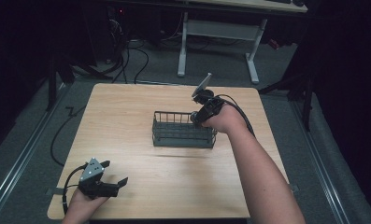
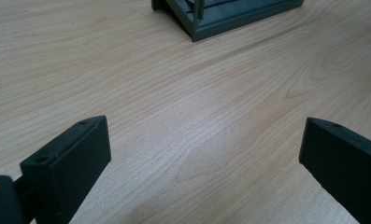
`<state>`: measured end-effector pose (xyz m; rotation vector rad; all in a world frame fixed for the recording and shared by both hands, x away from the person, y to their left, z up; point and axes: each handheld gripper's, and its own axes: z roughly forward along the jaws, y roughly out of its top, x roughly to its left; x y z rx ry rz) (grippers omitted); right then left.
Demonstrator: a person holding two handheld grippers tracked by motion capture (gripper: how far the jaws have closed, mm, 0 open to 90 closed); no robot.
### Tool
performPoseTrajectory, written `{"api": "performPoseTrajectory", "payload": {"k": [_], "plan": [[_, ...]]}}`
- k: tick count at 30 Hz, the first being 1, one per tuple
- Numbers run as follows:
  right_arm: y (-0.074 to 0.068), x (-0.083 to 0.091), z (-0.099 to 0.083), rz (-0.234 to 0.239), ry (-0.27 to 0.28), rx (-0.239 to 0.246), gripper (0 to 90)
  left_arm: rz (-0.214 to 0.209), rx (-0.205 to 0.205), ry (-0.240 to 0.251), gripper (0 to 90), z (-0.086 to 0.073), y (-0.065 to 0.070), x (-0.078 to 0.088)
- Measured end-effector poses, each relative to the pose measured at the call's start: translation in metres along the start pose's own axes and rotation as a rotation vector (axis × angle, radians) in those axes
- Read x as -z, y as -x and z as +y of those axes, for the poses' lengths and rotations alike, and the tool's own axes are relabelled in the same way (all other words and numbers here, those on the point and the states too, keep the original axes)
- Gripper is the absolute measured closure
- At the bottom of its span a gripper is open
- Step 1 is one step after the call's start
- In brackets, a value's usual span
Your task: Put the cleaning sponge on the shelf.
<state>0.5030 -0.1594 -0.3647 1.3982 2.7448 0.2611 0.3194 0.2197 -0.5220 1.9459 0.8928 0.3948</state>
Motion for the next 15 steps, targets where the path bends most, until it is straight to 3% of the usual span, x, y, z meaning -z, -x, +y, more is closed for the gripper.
{"api": "performPoseTrajectory", "payload": {"k": [15], "plan": [[0.009, -0.019, 0.01, -0.013, -0.016, -0.016, 44.1, -0.001, 0.0, -0.002, 2.7, 0.0, 0.0, 0.0]]}}
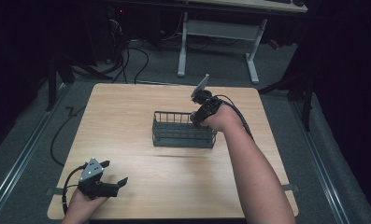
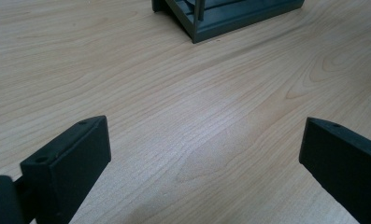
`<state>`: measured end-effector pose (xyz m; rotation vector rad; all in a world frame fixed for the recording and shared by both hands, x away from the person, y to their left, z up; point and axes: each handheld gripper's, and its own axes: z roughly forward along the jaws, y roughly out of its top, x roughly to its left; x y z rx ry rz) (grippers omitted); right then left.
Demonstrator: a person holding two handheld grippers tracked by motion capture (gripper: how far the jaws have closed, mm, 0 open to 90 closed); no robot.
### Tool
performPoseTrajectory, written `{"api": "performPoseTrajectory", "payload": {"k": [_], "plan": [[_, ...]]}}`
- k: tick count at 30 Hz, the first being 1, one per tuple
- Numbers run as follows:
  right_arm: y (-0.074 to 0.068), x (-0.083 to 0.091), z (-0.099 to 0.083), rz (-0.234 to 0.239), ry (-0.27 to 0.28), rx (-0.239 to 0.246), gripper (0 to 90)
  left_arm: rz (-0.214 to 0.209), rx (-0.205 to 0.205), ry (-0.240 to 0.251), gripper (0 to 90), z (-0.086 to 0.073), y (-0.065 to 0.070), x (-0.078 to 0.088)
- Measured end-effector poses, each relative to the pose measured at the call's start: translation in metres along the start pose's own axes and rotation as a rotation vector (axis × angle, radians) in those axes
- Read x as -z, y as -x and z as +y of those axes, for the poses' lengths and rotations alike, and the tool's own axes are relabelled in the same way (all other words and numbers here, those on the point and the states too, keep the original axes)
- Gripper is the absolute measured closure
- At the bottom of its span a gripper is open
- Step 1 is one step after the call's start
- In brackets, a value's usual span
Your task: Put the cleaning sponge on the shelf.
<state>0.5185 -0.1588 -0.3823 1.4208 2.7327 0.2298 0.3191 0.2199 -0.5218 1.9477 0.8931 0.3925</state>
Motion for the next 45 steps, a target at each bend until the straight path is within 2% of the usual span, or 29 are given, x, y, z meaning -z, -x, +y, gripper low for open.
{"api": "performPoseTrajectory", "payload": {"k": [5, 8, 16, 19, 20, 22, 24, 26, 27, 29, 30, 32, 35, 37, 45], "plan": [[0.004, -0.015, 0.0, 0.015, -0.035, -0.021, 44.0, -0.005, -0.005, -0.004, 2.7, 0.0, 0.001, -0.001], [0.006, -0.023, -0.002, 0.007, -0.05, -0.029, 43.9, -0.003, -0.001, 0.001, 2.7, 0.0, 0.0, -0.001], [0.011, -0.041, -0.005, 0.013, -0.07, -0.06, 43.2, -0.006, -0.009, -0.004, 2.8, 0.0, 0.001, -0.002], [0.011, -0.045, -0.005, 0.013, -0.072, -0.06, 42.8, -0.006, -0.008, -0.004, 2.8, 0.0, 0.001, -0.002], [0.011, -0.048, -0.004, 0.018, -0.069, -0.037, 42.0, -0.006, -0.006, -0.005, 2.8, 0.0, 0.001, -0.002], [0.01, -0.049, -0.004, 0.014, -0.066, -0.055, 40.9, -0.006, -0.005, -0.003, 2.8, 0.0, 0.001, -0.002], [0.01, -0.049, -0.004, 0.016, -0.056, -0.052, 38.9, -0.005, -0.005, -0.001, 2.8, 0.0, 0.0, -0.001], [0.01, -0.049, -0.005, 0.014, -0.053, -0.047, 36.9, -0.004, -0.007, -0.001, 2.8, 0.0, 0.0, -0.001], [0.01, -0.048, -0.005, 0.016, -0.043, -0.055, 32.1, -0.004, -0.006, 0.0, 2.8, 0.0, 0.0, -0.001], [0.01, -0.045, -0.005, 0.008, -0.033, -0.068, 29.7, -0.005, -0.007, -0.001, 2.9, 0.0, 0.0, -0.001], [0.011, -0.043, -0.006, 0.012, -0.023, -0.058, 29.3, -0.005, -0.007, -0.001, 2.8, 0.0, 0.0, -0.001], [0.01, -0.037, -0.007, 0.016, -0.012, -0.074, 28.8, -0.006, -0.007, -0.001, 2.8, 0.0, 0.0, -0.001], [0.01, -0.031, -0.007, 0.012, 0.005, -0.065, 28.9, -0.007, -0.008, -0.003, 2.8, 0.0, 0.001, -0.001], [0.009, -0.02, -0.008, 0.024, 0.031, -0.071, 29.0, -0.008, -0.012, -0.007, 2.8, 0.0, 0.0, -0.001], [0.004, -0.005, -0.015, 0.02, 0.047, -0.059, 29.7, -0.009, -0.013, -0.01, 2.8, 0.0, 0.0, -0.002]]}}
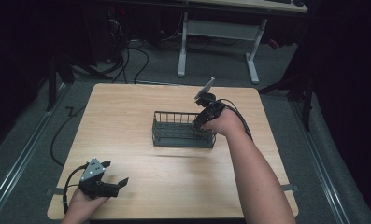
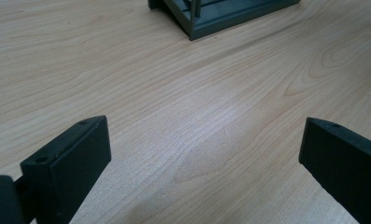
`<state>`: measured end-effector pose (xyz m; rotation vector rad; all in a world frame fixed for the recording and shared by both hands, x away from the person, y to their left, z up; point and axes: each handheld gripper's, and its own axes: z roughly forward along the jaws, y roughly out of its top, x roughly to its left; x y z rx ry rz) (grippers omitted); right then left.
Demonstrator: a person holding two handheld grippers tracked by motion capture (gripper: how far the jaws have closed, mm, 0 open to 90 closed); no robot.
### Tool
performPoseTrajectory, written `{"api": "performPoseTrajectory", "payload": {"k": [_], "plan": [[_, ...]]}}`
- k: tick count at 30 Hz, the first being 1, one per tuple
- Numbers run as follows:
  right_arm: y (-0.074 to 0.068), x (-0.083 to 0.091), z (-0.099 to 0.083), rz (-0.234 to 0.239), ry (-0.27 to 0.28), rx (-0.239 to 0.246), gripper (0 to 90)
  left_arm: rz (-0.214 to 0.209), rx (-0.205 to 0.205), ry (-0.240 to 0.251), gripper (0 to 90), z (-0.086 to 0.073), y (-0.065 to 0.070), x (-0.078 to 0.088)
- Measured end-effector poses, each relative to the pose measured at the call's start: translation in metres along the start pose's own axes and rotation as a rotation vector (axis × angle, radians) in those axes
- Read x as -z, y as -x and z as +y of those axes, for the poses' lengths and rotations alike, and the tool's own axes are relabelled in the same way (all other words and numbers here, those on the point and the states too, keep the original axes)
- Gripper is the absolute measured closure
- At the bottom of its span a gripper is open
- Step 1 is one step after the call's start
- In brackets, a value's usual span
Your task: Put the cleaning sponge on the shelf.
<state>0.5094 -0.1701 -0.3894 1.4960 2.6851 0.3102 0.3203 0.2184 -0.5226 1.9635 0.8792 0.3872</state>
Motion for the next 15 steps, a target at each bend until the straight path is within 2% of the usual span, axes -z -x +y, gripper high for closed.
{"api": "performPoseTrajectory", "payload": {"k": [3, 4, 5, 7, 10, 15], "plan": [[-0.001, 0.001, -0.003, 0.005, 0.004, -0.006, 29.8, 0.0, 0.0, 0.0, 2.8, 0.0, 0.0, 0.0], [-0.001, 0.001, -0.004, 0.006, 0.01, 0.006, 29.9, 0.0, 0.0, 0.0, 2.8, 0.0, 0.0, 0.0], [-0.002, 0.002, -0.005, 0.007, 0.008, -0.006, 29.9, 0.0, 0.001, 0.0, 2.8, 0.0, 0.0, 0.0], [-0.001, 0.002, -0.007, 0.011, 0.015, 0.005, 29.9, 0.0, 0.001, 0.0, 2.8, 0.0, 0.0, 0.0], [-0.002, 0.003, -0.011, -0.003, 0.022, 0.0, 29.9, -0.001, 0.001, 0.001, 2.9, 0.0, 0.0, -0.001], [-0.001, 0.006, -0.028, -0.003, 0.048, 0.005, 30.1, -0.008, -0.01, -0.002, 2.8, 0.001, 0.002, -0.001]]}}
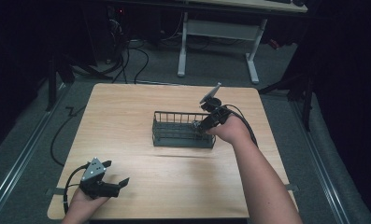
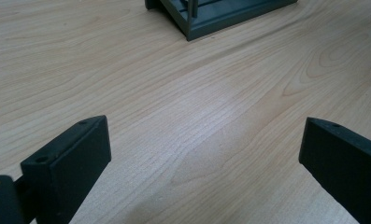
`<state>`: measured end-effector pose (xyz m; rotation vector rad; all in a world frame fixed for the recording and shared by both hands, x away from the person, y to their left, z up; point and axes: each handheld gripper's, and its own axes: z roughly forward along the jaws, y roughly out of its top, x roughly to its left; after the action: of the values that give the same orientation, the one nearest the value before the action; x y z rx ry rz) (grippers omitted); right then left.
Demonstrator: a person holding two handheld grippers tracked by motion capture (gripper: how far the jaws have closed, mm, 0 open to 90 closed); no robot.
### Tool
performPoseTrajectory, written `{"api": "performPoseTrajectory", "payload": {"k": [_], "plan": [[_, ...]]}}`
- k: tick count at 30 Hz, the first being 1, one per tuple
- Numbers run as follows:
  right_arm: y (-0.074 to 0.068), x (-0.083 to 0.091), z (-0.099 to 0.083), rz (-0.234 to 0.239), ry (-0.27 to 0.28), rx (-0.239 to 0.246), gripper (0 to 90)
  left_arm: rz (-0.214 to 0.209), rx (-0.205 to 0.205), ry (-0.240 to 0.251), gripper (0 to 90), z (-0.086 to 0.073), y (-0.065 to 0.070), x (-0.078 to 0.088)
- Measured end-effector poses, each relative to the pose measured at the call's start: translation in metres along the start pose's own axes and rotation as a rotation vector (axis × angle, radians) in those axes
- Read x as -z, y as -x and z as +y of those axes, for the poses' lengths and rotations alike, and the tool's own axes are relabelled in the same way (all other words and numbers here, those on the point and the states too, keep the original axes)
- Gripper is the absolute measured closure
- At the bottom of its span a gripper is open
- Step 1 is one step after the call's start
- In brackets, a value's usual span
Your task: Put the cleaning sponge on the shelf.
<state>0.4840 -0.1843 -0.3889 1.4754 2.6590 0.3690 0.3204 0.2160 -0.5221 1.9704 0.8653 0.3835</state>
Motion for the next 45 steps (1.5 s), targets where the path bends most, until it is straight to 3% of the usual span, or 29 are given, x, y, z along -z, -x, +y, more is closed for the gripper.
{"api": "performPoseTrajectory", "payload": {"k": [6, 8, 15, 20, 25, 32, 45], "plan": [[-0.002, 0.005, -0.017, 0.0, 0.019, 0.004, 30.3, -0.001, -0.004, -0.003, 2.8, 0.001, 0.002, -0.001], [-0.001, 0.006, -0.028, -0.019, 0.037, -0.004, 30.7, 0.0, -0.004, -0.004, 2.8, 0.001, 0.002, -0.001], [0.007, 0.0, -0.057, -0.03, 0.067, -0.012, 31.1, 0.004, -0.004, -0.006, 2.8, 0.0, 0.003, -0.002], [0.009, -0.005, -0.079, -0.03, 0.1, -0.044, 31.2, 0.0, -0.011, -0.003, 2.9, 0.001, 0.005, -0.001], [0.005, -0.01, -0.096, -0.053, 0.134, -0.026, 32.0, -0.001, -0.015, -0.008, 2.9, 0.001, 0.006, -0.003], [-0.005, -0.018, -0.135, -0.016, 0.243, -0.022, 33.7, -0.001, -0.015, -0.008, 2.9, 0.001, 0.006, -0.003], [-0.023, -0.053, -0.198, -0.022, 0.5, -0.018, 33.3, -0.006, -0.024, -0.005, 2.9, 0.002, 0.008, -0.004]]}}
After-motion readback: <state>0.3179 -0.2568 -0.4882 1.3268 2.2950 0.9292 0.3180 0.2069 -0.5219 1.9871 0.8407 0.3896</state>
